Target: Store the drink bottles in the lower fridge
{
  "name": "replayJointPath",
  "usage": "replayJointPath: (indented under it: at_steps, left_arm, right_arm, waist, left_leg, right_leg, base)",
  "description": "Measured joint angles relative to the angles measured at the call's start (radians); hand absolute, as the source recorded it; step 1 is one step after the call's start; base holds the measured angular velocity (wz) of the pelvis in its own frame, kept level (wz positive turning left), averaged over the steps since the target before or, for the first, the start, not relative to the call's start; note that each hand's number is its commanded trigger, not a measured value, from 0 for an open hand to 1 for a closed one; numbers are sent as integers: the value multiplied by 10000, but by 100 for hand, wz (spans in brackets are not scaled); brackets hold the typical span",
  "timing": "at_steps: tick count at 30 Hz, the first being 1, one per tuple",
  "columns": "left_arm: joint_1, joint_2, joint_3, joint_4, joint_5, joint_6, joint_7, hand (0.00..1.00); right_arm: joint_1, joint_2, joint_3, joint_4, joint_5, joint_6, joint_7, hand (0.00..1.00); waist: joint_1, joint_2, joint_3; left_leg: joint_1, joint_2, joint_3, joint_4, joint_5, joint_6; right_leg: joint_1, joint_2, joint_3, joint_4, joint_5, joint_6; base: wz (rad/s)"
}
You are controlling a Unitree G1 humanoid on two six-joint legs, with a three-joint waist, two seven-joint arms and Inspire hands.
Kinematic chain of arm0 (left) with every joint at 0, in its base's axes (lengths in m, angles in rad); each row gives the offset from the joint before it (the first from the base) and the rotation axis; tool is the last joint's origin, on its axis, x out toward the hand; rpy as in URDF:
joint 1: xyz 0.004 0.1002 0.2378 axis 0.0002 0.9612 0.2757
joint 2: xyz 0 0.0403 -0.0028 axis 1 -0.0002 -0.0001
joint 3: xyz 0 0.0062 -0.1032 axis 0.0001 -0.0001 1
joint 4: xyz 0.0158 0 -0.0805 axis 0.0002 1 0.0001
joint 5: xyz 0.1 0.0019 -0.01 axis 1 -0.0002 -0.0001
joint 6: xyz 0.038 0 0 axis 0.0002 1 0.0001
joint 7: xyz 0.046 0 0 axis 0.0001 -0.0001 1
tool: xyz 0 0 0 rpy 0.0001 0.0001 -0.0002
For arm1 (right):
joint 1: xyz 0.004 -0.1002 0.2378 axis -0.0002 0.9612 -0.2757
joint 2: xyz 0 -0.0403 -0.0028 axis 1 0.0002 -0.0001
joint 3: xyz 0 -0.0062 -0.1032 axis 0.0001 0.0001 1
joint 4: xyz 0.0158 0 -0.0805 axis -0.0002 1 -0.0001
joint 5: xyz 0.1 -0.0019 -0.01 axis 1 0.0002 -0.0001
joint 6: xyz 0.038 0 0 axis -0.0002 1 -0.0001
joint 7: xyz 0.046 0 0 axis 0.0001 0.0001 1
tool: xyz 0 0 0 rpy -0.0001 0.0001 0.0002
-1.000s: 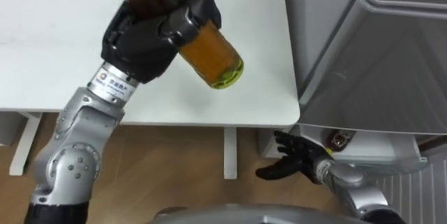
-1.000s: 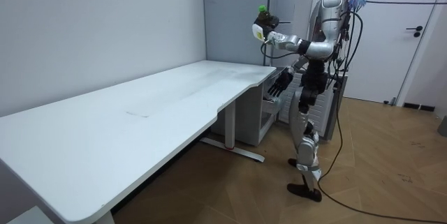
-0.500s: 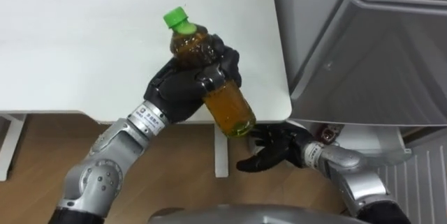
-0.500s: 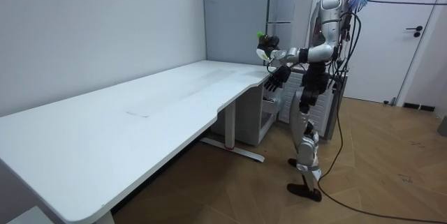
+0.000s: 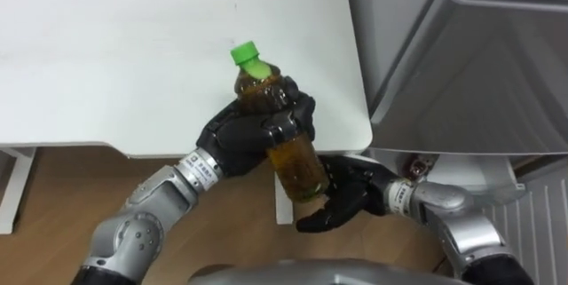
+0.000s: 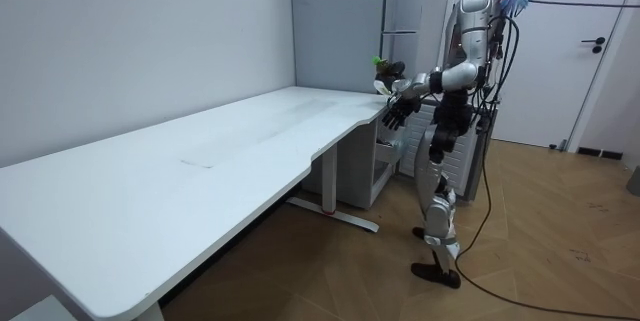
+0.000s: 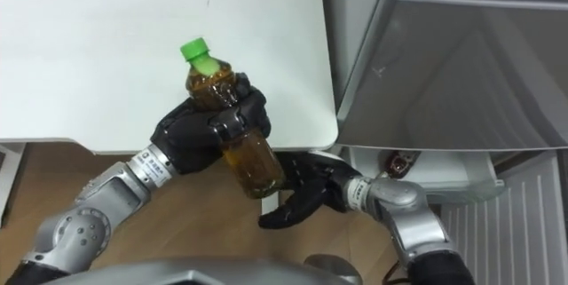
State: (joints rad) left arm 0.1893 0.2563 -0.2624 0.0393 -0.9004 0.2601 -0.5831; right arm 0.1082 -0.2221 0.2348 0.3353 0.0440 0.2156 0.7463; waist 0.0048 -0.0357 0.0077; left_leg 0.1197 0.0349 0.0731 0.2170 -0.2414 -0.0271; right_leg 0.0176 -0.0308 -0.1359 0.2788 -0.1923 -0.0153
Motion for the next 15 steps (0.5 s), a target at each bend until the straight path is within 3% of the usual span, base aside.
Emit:
replayJointPath:
  at_steps: [7,15]
  left_arm:
    - [1,69,-393,706,13,2,-229,100]
    - [-1,555,-716,714,100,-31,-258,100]
  right_arm:
    - [-41,-98,69,-79,301,0,319,0]
    - [-65,-422,276,-63,531,-23,451,0]
  waist:
    - [-127,-40,5]
    - [-278,16,49]
  left_leg:
    - [-150,5,73,92,1,5]
    - [-384,32,141,207,2,9]
  right_leg:
    - [-117,-23,-28,36,-9,-6]
    - [-369,16,6,152,5,-30]
  base:
    - [1]
    - [-1]
